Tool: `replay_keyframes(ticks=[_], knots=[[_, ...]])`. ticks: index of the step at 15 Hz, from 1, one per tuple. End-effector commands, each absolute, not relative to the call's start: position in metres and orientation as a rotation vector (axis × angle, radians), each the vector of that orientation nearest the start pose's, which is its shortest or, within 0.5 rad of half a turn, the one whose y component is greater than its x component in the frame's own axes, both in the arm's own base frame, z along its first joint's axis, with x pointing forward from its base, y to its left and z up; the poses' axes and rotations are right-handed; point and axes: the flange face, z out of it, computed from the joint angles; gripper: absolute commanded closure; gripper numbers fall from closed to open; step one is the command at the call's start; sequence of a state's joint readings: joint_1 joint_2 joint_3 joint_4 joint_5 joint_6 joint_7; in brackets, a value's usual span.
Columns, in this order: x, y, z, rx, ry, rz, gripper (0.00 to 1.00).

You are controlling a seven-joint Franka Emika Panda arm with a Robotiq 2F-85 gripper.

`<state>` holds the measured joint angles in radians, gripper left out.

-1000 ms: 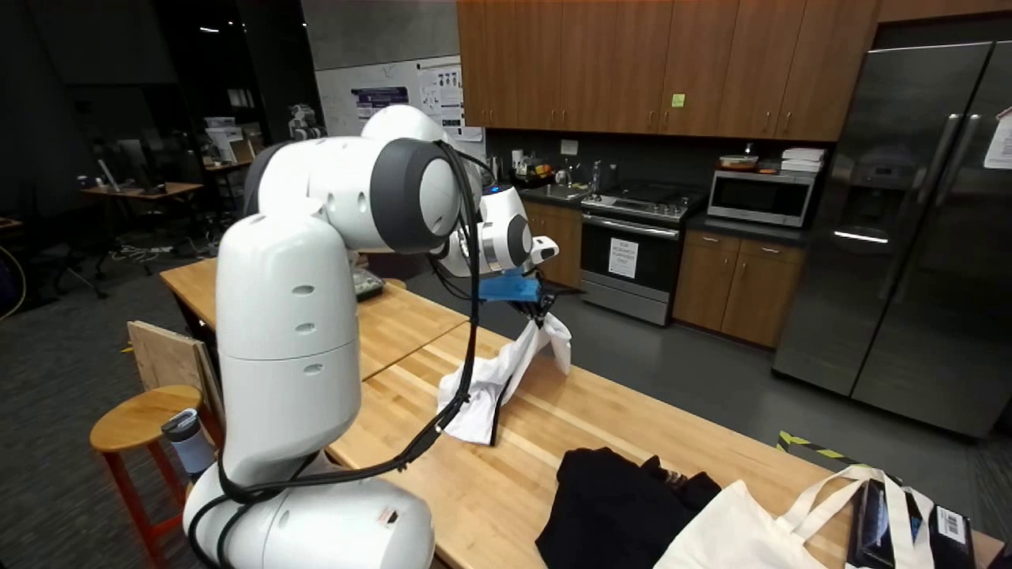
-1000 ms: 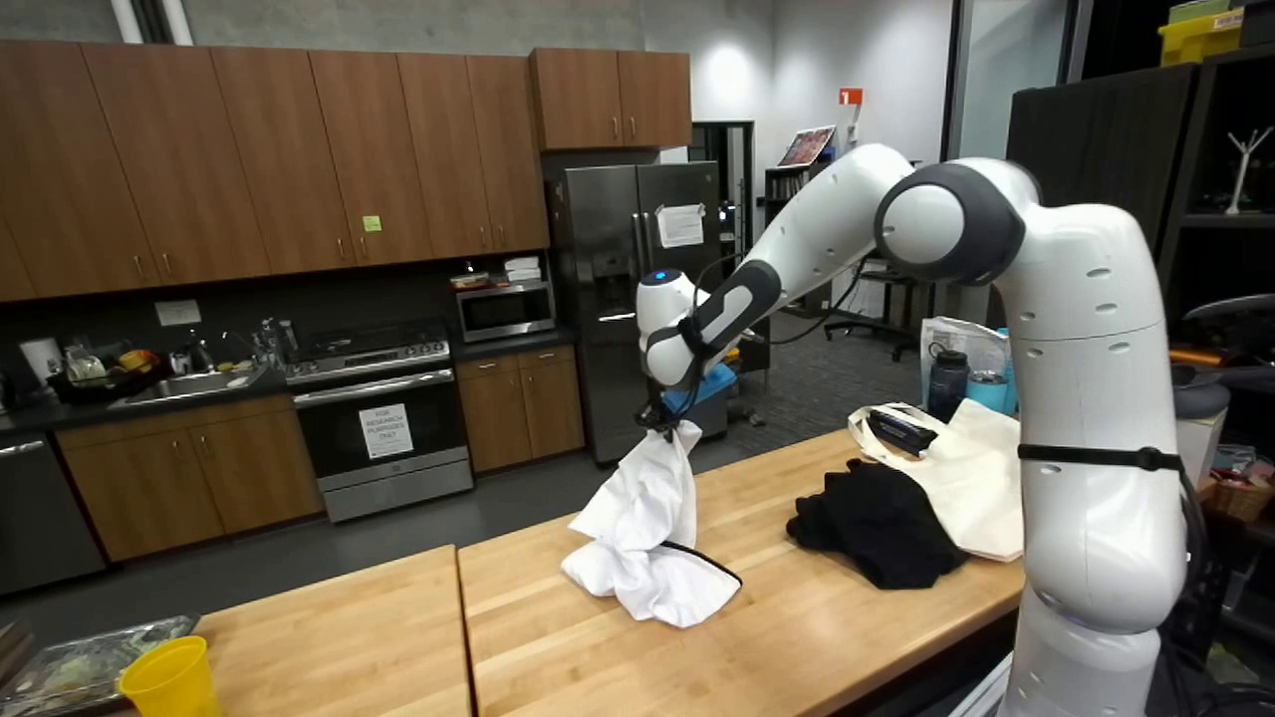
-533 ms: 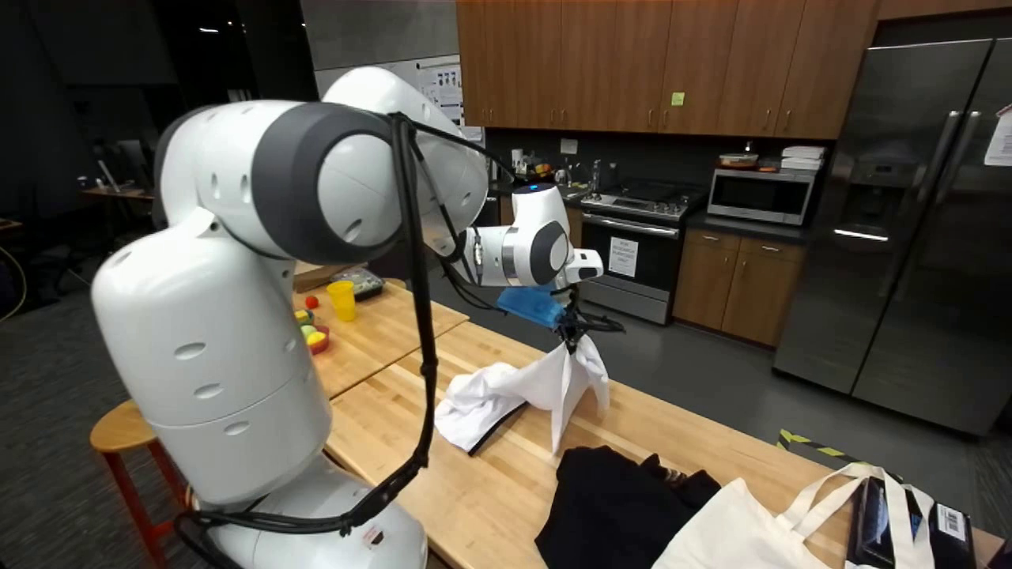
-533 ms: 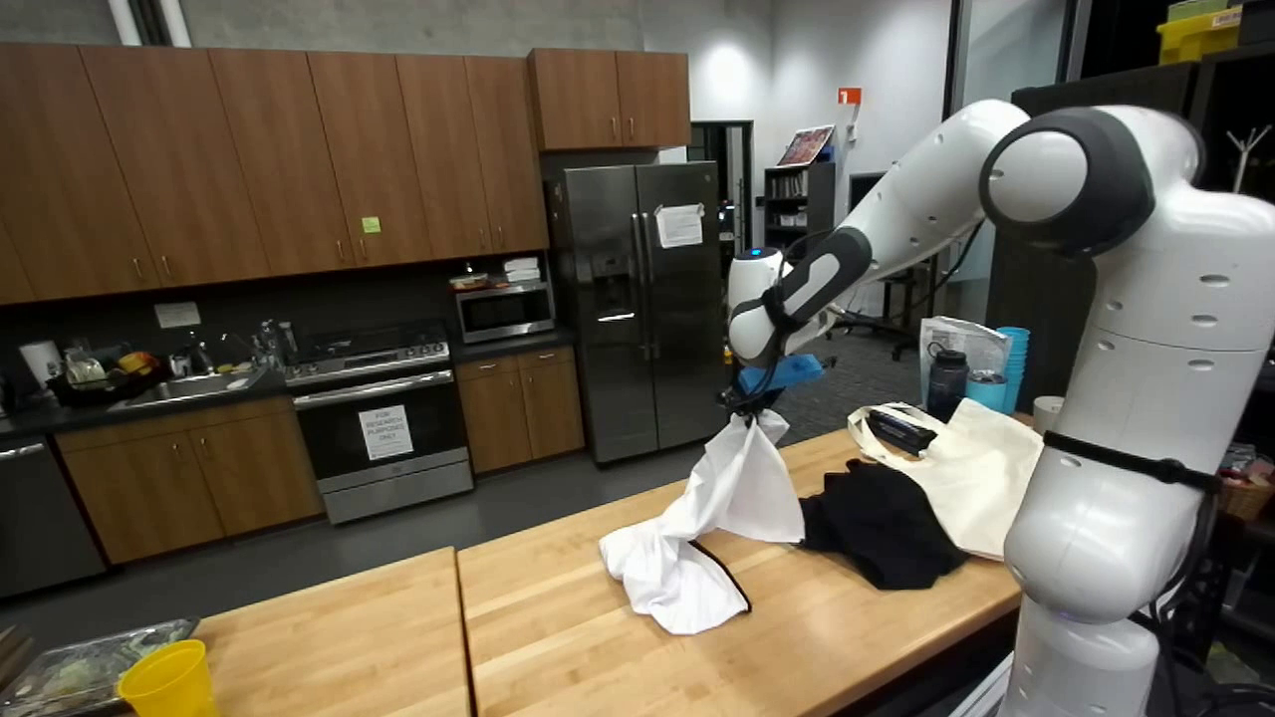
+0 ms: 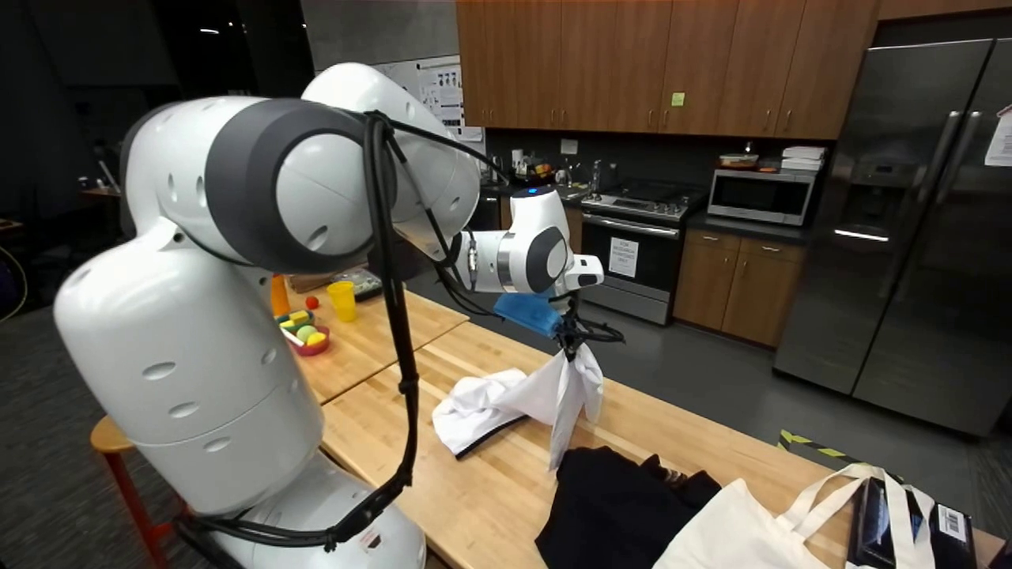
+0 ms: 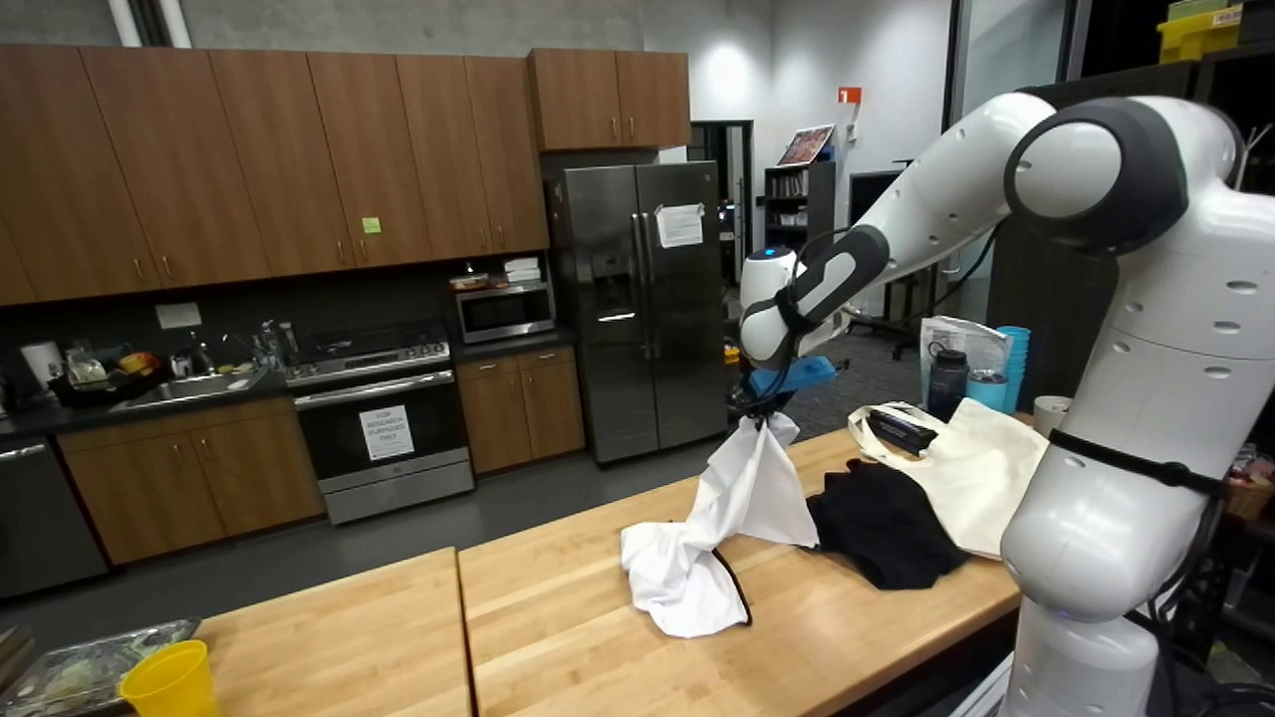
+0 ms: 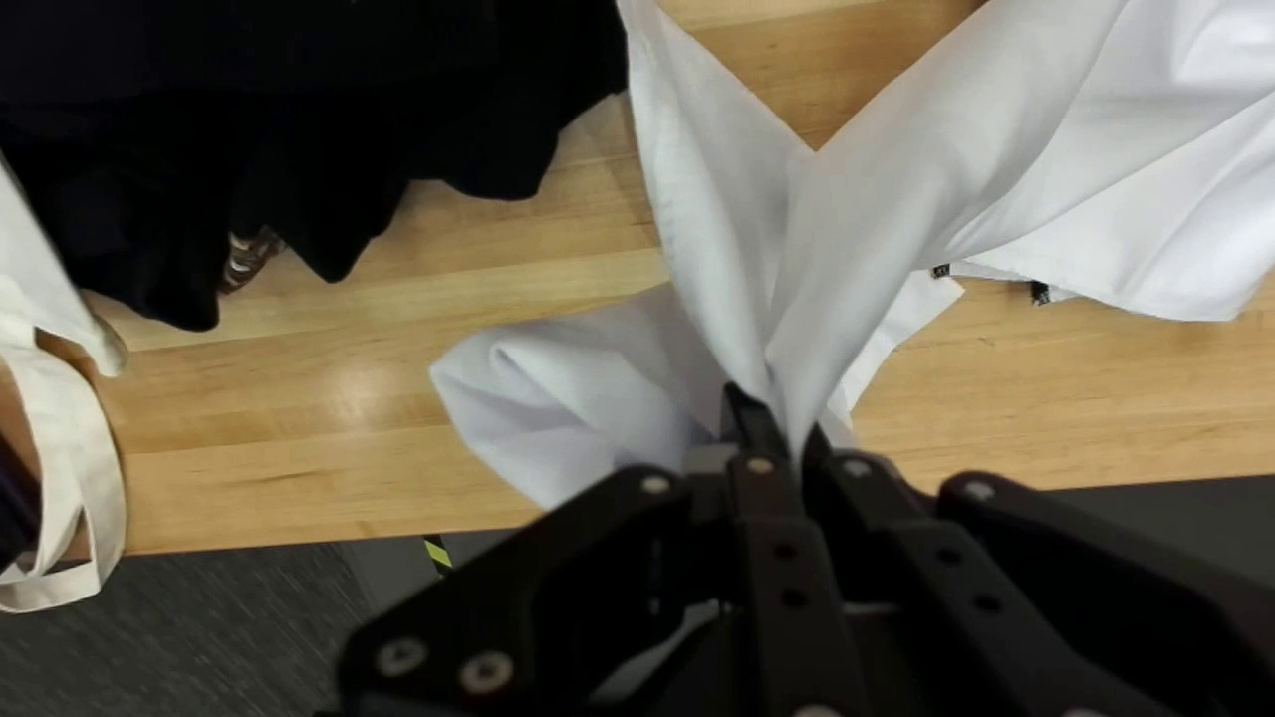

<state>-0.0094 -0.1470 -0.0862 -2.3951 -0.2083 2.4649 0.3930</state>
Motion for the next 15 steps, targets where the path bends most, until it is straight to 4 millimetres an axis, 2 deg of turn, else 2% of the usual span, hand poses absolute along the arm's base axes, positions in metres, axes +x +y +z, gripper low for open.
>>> replay_keyframes(ticks=[1, 4, 7, 10, 12, 13, 15], knots=[[0.485, -0.091, 0.409, -3.162, 0.653, -0.412, 0.99], [0.461, -0.170, 0.425, -3.127, 0.952, -0.475, 0.99], [0.427, -0.263, 0.442, -3.119, 1.214, -0.509, 0.99], [0.377, -0.353, 0.462, -3.085, 1.496, -0.526, 0.99], [0.335, -0.405, 0.471, -3.066, 1.635, -0.492, 0.99], [0.315, -0.427, 0.471, -3.093, 1.664, -0.503, 0.99], [0.291, -0.445, 0.466, -3.174, 1.609, -0.474, 0.99]])
